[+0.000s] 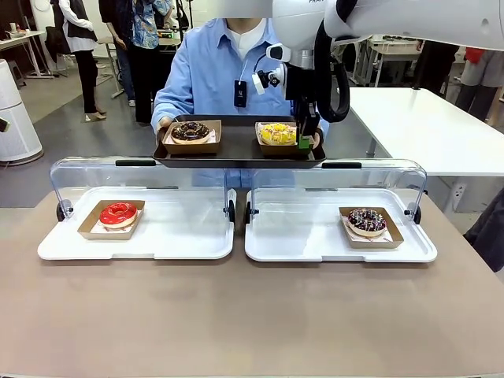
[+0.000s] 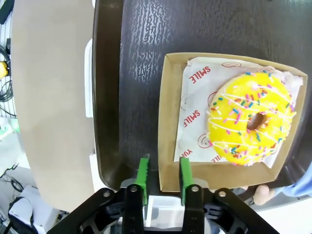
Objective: Provide the desired donut to the person.
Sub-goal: Place the picked Paper togo box onto the Handle tray extended by the person.
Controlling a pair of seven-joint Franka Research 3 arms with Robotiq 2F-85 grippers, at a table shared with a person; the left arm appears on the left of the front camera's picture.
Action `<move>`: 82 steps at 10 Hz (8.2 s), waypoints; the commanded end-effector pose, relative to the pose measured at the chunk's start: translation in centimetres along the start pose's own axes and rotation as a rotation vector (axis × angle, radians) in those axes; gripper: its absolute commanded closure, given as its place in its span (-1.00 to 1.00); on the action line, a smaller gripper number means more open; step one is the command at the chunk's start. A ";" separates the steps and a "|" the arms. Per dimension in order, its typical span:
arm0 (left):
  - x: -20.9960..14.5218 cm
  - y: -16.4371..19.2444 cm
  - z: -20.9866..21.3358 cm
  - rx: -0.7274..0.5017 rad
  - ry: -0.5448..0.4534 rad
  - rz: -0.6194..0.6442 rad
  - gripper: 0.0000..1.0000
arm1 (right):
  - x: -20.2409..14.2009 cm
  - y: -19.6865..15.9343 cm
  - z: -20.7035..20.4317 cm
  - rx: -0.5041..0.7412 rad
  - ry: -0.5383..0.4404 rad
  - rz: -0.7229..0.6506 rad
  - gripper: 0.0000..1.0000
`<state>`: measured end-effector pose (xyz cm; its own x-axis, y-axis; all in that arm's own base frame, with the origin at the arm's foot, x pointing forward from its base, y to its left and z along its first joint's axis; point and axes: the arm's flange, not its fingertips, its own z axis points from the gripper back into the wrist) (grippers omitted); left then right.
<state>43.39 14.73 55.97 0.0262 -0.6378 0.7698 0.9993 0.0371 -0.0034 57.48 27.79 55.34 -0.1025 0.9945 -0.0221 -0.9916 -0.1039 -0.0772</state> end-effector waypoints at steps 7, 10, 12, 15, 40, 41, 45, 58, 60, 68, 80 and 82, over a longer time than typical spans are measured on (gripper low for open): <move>0.1 -0.1 0.1 0.010 -0.010 0.003 -1.00 | -1.3 0.6 0.8 0.014 -0.060 -0.043 -1.00; 0.1 -0.1 0.1 0.010 -0.010 0.003 -1.00 | -1.5 0.6 1.0 0.017 -0.061 -0.044 -1.00; 0.1 -0.1 0.1 0.010 -0.010 0.003 -1.00 | -1.5 2.7 2.6 0.037 -0.071 -0.071 -1.00; 0.1 -0.1 0.1 0.010 -0.010 0.003 -1.00 | -4.7 9.5 5.6 0.023 -0.125 -0.083 -1.00; 0.1 -0.1 0.1 0.010 -0.010 0.003 -1.00 | -15.6 16.0 6.2 0.081 -0.378 -0.102 -1.00; 0.1 -0.1 0.1 0.010 -0.010 0.003 -1.00 | -19.3 16.6 6.7 0.051 -0.496 -0.094 -1.00; 0.1 -0.1 0.1 0.010 -0.010 0.003 -1.00 | -29.4 16.7 3.4 -0.150 -0.970 0.038 -1.00; 0.1 -0.1 0.1 0.010 -0.010 0.003 -1.00 | -36.8 24.2 -1.2 -0.039 -1.062 -0.397 -1.00; 0.1 -0.1 0.1 0.010 -0.010 0.003 -1.00 | -37.3 24.0 -1.1 -0.041 -1.090 -0.352 -1.00; 0.1 -0.1 0.1 0.010 -0.010 0.003 -1.00 | -37.3 24.0 -1.1 -0.041 -1.090 -0.352 -1.00; 0.1 -0.1 0.1 0.010 -0.010 0.003 -1.00 | -37.3 24.0 -1.1 -0.041 -1.090 -0.352 -1.00; 0.1 -0.1 0.1 0.010 -0.010 0.003 -1.00 | -37.3 24.0 -1.1 -0.041 -1.090 -0.352 -1.00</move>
<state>43.39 14.80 55.93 0.0277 -0.6375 0.7699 0.9992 0.0385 -0.0040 37.72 -11.81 53.24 0.1602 0.4533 0.8768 -0.9741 0.2162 0.0662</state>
